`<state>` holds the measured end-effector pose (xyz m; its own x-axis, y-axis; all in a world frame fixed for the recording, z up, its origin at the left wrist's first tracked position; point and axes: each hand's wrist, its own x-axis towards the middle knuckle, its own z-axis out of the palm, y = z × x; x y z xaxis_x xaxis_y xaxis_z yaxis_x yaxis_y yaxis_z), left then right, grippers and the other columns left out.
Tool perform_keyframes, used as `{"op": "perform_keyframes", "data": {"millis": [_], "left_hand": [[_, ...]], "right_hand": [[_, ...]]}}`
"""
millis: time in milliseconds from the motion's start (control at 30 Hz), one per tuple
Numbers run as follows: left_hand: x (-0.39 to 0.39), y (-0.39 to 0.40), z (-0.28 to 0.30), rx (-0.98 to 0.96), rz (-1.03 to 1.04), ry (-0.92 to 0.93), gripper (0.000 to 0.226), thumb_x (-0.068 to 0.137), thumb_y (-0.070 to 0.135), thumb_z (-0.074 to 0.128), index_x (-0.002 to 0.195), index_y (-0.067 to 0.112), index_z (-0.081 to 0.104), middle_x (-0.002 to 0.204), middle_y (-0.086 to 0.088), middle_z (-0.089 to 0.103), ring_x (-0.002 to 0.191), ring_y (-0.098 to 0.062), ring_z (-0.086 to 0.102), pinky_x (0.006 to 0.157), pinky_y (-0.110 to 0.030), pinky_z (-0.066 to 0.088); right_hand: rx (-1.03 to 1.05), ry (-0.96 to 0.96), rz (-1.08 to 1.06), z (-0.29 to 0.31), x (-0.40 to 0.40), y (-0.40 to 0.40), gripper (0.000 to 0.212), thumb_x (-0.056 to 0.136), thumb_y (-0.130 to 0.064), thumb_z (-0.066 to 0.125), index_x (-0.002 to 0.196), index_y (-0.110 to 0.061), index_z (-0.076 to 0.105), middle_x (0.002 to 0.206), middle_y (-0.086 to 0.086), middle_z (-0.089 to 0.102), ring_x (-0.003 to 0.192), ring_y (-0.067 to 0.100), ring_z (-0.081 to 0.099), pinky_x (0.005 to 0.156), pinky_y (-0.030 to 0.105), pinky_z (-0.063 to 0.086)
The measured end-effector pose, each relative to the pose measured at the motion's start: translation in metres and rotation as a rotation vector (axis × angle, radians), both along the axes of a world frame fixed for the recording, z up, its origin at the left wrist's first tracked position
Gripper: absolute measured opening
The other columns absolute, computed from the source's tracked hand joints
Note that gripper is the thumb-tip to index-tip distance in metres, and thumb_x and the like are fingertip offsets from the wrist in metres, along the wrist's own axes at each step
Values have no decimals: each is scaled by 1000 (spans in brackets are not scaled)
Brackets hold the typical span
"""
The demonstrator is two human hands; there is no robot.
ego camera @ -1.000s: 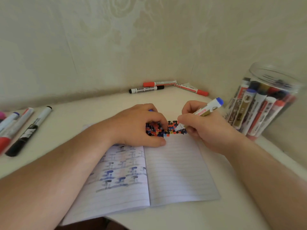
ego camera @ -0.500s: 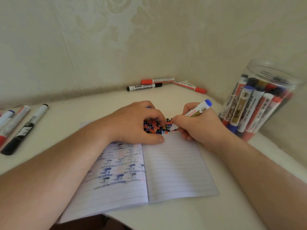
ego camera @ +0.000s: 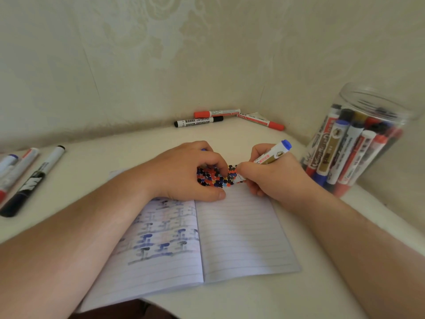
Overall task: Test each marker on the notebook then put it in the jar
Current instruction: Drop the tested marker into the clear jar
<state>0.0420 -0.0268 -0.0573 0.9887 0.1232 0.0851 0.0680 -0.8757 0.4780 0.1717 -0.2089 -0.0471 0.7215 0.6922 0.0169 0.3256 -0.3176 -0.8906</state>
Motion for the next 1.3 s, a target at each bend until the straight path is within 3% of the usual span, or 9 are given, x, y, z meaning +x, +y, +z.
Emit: {"op": "perform_keyframes", "data": {"millis": [233, 467, 800, 933, 1033, 1100, 1167, 1267, 1300], "left_hand": [[0, 0, 0, -5, -3, 6, 52, 62, 77, 64, 110, 59, 63, 114, 24, 51, 111, 3, 53, 99, -36, 49], [0, 1, 0, -12, -3, 5, 52, 63, 78, 64, 112, 60, 62, 114, 24, 51, 111, 3, 53, 99, -36, 49], [-1, 0, 0, -24, 1, 16, 54, 61, 78, 65, 112, 59, 63, 113, 23, 52, 109, 3, 54, 99, -37, 50], [1, 2, -1, -11, -4, 14, 54, 66, 77, 62, 118, 59, 61, 112, 20, 54, 107, 3, 56, 99, -35, 49], [2, 5, -3, -191, 44, -65, 30, 97, 53, 56, 125, 61, 59, 112, 21, 61, 106, 4, 59, 104, -31, 47], [4, 8, -5, -343, 99, -154, 37, 110, 27, 46, 135, 52, 56, 108, 19, 67, 97, 6, 61, 101, -27, 47], [5, 9, -4, -402, 152, -197, 33, 111, 20, 41, 134, 41, 53, 99, 16, 70, 82, 0, 59, 90, -29, 48], [5, 12, -5, -508, 200, -240, 17, 111, 17, 40, 120, 29, 49, 101, 11, 74, 80, -12, 59, 82, -34, 50], [4, 13, -4, -548, 203, -260, 16, 111, 16, 40, 118, 27, 49, 101, 9, 75, 79, -14, 59, 79, -33, 48]], "right_hand": [[-17, -28, -16, 0, -2, 1, 27, 80, -9, 70, 67, -12, 47, 53, 8, 55, 43, 19, 50, 43, 24, 38], [10, 7, 1, -2, 2, 1, 28, 82, -12, 74, 66, -13, 51, 59, 13, 64, 47, 19, 58, 50, 30, 47], [8, -9, -6, -4, 4, 1, 26, 83, -11, 70, 67, -13, 50, 57, 11, 63, 46, 18, 55, 50, 31, 45], [9, 23, 26, -3, 3, 2, 33, 82, -11, 71, 62, -16, 45, 50, 6, 53, 43, 19, 47, 45, 26, 36], [214, 193, 49, -1, 6, 0, 40, 87, -7, 73, 62, -19, 45, 49, 2, 39, 40, 15, 30, 43, 21, 25], [382, 282, 125, 1, 9, -5, 33, 92, -3, 75, 71, -18, 53, 53, 2, 37, 41, 14, 25, 42, 19, 23], [496, 325, 213, 6, 11, -10, 21, 88, -7, 77, 81, -21, 63, 59, 5, 40, 46, 15, 30, 44, 21, 27], [559, 454, 282, 13, 10, -13, 8, 92, -15, 71, 96, -21, 75, 72, 9, 58, 59, 19, 51, 52, 26, 42], [558, 518, 301, 14, 11, -13, 18, 93, -23, 63, 103, -18, 77, 79, 11, 64, 63, 20, 56, 55, 27, 46]]}}
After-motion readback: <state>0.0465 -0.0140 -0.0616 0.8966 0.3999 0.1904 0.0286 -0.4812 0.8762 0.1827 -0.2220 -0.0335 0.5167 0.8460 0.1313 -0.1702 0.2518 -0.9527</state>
